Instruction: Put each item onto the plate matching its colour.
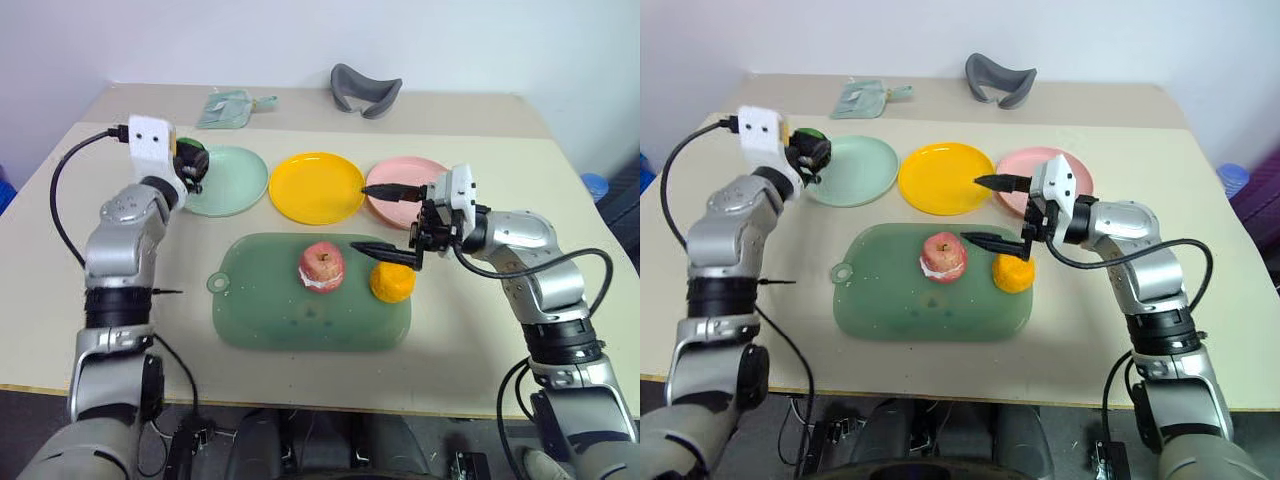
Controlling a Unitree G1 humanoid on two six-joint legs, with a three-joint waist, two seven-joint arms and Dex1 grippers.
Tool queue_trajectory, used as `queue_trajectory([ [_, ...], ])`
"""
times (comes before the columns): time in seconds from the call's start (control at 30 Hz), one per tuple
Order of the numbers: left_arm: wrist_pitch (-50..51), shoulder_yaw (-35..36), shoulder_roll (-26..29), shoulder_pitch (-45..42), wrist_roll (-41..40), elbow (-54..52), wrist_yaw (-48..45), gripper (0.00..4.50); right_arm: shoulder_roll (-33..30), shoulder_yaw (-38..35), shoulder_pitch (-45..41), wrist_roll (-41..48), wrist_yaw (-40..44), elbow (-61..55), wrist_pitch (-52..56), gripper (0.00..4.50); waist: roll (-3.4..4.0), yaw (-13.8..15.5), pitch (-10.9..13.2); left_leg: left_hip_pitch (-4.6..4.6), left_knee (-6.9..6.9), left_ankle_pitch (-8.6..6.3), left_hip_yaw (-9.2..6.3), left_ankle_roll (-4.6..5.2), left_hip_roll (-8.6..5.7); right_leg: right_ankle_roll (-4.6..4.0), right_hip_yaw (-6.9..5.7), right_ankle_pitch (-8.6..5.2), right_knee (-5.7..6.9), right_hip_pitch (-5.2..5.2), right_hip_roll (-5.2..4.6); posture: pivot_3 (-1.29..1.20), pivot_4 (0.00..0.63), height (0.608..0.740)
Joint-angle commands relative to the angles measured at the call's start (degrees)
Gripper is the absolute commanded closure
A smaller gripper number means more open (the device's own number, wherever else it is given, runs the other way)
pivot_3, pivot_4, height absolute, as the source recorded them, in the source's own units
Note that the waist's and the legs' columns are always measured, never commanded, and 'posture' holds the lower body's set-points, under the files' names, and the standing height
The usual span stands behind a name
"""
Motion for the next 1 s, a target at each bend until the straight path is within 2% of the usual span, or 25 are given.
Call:
queue_trajectory([
  [0.03,-6.9,0.6,-2.7,-5.2,2.5,10.3,5.2,1.8,3.8,-1.4,-4.5,-3.1,-6.7,3.8,-4.5,0.0,0.0,0.0,0.0,-0.01,-0.01,0.0,0.01,0.0,0.0,0.0,0.0,0.0,0.0,-0.01,0.0,0.0,0.15,0.74],
  [0.2,-15.1,0.0,-5.5,-9.9,4.7,24.3,8.4,1.8,9.3,-0.3,-7.7,-6.5,-13.3,7.3,-6.6,0.0,-0.01,-0.1,0.0,-0.02,-0.02,0.0,0.03,-0.01,0.0,0.0,-0.03,0.0,-0.01,-0.03,0.0,0.0,0.15,0.74],
  [0.4,-19.8,0.5,-5.8,-12.2,4.6,31.7,8.1,1.8,11.8,0.1,-8.4,-7.1,-15.3,7.3,-6.8,0.0,-0.01,-0.4,0.0,-0.04,-0.06,0.01,0.06,-0.03,0.0,0.0,-0.03,0.0,0.0,-0.09,0.0,0.0,0.15,0.74],
  [0.5,-20.2,1.5,-5.9,-12.5,3.0,32.1,5.9,0.92,12.2,0.1,-8.4,-7.2,-15.3,7.2,-6.8,0.0,0.0,-0.4,0.0,-0.05,-0.06,0.01,0.06,-0.02,0.0,0.01,-0.03,0.0,0.0,-0.08,0.0,0.0,0.15,0.74],
  [0.53,-20.0,1.6,-5.9,-12.4,2.7,31.8,5.1,0.43,12.2,0.1,-8.4,-7.3,-15.3,7.1,-6.7,0.0,0.0,-0.3,0.0,-0.05,-0.06,0.01,0.06,-0.02,0.0,0.01,-0.03,0.0,0.0,-0.09,0.0,0.0,0.15,0.74],
  [0.57,-19.7,1.8,-6.1,-12.2,2.1,31.2,4.3,0.02,12.1,0.0,-8.3,-7.2,-15.3,7.0,-6.7,0.0,0.0,-0.3,0.0,-0.06,-0.05,0.01,0.06,-0.02,0.0,0.01,-0.03,0.0,0.0,-0.08,0.0,0.0,0.15,0.74],
  [0.73,-18.4,1.6,-6.7,-8.9,0.2,22.6,-0.2,0.02,10.8,-0.5,-7.8,-6.8,-14.5,6.0,-6.2,0.0,0.0,-0.4,0.0,-0.06,-0.05,0.01,0.06,-0.02,0.0,0.01,-0.03,0.0,0.0,-0.08,0.0,0.0,0.15,0.74],
  [0.87,-13.2,-1.0,-5.6,-2.3,-6.0,6.2,-16.0,0.02,6.5,-2.0,-4.5,-3.4,-10.9,1.0,-1.9,0.0,0.01,-0.4,0.0,-0.06,-0.06,0.02,0.05,-0.03,0.0,0.01,-0.03,0.0,0.03,-0.1,0.0,0.0,0.15,0.74],
  [1.0,-6.2,-5.9,-0.8,3.9,-10.7,-6.8,-32.0,0.02,-0.2,-3.3,2.9,1.6,-6.2,-7.5,4.8,0.0,0.01,-0.3,0.0,-0.07,-0.06,0.02,0.03,-0.03,0.0,0.01,-0.03,-0.01,0.01,-0.08,0.0,0.0,0.15,0.74],
])
